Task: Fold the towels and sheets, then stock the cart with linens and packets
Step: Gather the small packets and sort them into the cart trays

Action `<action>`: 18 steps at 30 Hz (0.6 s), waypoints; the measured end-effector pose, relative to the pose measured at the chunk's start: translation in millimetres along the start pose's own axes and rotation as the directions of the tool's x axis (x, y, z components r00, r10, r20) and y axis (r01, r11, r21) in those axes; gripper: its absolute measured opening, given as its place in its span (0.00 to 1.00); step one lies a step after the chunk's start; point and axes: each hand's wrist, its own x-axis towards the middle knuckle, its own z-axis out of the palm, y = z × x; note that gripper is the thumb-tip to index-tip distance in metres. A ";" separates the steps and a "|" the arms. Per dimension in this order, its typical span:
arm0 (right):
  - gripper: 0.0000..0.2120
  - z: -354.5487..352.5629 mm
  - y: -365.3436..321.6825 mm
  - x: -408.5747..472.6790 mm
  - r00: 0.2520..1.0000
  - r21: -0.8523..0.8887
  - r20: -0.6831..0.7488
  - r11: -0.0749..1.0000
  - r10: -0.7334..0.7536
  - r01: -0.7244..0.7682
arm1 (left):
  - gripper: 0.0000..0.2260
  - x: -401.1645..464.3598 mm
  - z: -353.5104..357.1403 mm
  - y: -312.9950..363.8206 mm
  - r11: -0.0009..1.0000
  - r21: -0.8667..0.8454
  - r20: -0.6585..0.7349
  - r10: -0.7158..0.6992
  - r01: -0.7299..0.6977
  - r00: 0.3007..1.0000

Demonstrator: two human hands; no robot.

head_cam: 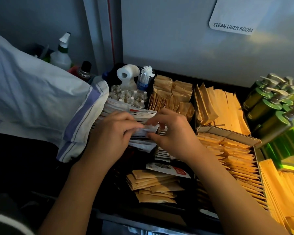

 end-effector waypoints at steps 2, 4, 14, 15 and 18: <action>0.06 -3.6 -0.6 -0.5 0.999 0.005 0.001 0.999 -0.054 0.054 | 0.12 1.4 6.4 0.6 0.999 0.004 0.047 -0.039 0.039 0.998; 0.03 -3.6 2.0 -1.0 0.997 -0.060 0.031 0.996 -0.065 0.067 | 0.11 -1.4 7.6 -4.3 0.998 -0.009 0.019 -0.063 0.063 0.998; 0.07 11.2 11.9 -3.3 0.989 -0.225 0.147 0.973 -0.012 0.045 | 0.08 -14.4 19.0 -14.6 0.978 0.000 -0.011 -0.209 0.209 0.978; 0.06 8.1 12.2 -4.7 0.989 -0.218 0.147 0.975 -0.010 0.043 | 0.07 -14.1 18.2 -14.3 0.976 0.004 -0.008 -0.216 0.216 0.976; 0.06 -6.0 15.2 -15.6 0.993 -0.151 0.117 0.989 0.017 0.001 | 0.07 -17.9 12.3 -7.9 0.982 -0.005 -0.013 -0.189 0.189 0.982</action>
